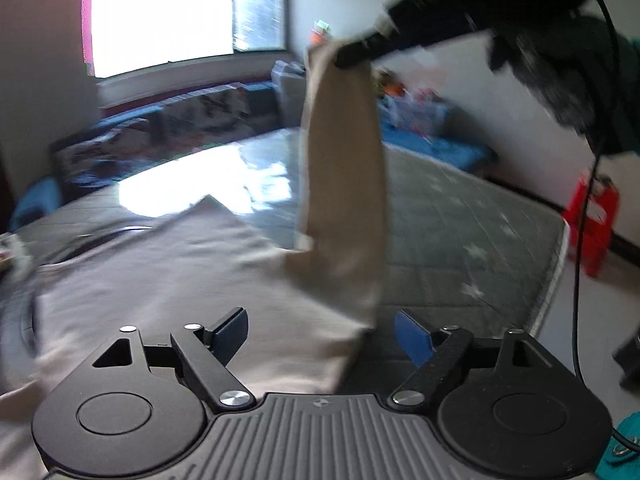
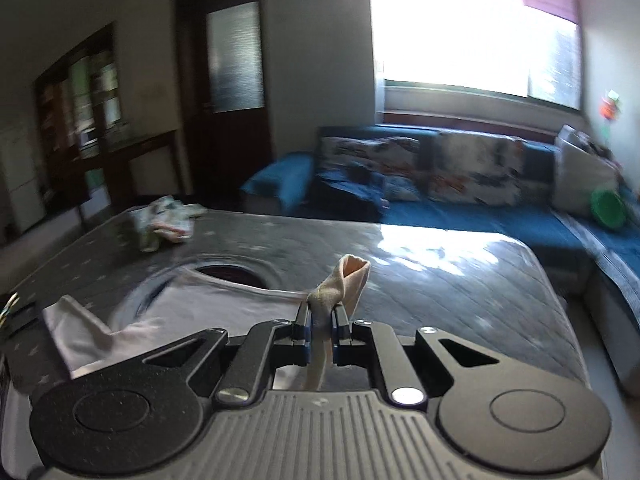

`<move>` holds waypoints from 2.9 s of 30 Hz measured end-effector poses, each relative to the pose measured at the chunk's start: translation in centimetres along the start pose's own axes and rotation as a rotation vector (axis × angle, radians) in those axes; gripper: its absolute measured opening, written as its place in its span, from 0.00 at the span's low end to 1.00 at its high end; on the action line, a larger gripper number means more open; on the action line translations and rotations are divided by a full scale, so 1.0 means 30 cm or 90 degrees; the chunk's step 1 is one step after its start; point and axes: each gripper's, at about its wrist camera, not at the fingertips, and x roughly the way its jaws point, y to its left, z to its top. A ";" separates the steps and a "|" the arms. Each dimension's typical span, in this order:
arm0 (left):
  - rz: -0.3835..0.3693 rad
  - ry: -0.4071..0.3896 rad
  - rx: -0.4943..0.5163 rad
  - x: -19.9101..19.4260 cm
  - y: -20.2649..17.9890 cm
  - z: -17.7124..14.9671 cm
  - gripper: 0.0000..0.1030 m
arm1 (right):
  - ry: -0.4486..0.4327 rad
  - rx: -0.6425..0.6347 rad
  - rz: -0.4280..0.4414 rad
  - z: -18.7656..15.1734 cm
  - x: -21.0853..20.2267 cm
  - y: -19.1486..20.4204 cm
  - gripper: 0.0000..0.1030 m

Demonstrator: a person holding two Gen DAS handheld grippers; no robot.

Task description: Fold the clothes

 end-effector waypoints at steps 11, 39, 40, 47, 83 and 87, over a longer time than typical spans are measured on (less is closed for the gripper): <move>0.157 0.002 -0.109 -0.205 0.254 -0.126 0.84 | 0.061 -0.105 0.168 0.037 0.193 0.391 0.08; 0.136 -0.004 -0.129 -0.127 0.277 -0.080 0.74 | 0.209 -0.158 0.116 -0.160 0.319 0.271 0.18; 0.130 0.003 -0.128 -0.107 0.277 -0.075 0.69 | 0.216 -0.158 0.114 -0.177 0.326 0.262 0.18; 0.117 0.034 -0.147 0.000 0.308 -0.066 0.61 | 0.212 -0.139 0.123 -0.239 0.413 0.267 0.16; 0.550 0.031 -0.431 -0.359 0.783 -0.309 0.63 | 0.199 -0.175 0.216 -0.236 0.446 0.442 0.22; 0.585 0.040 -0.435 -0.350 0.836 -0.326 0.63 | 0.206 -0.188 0.238 -0.246 0.455 0.498 0.22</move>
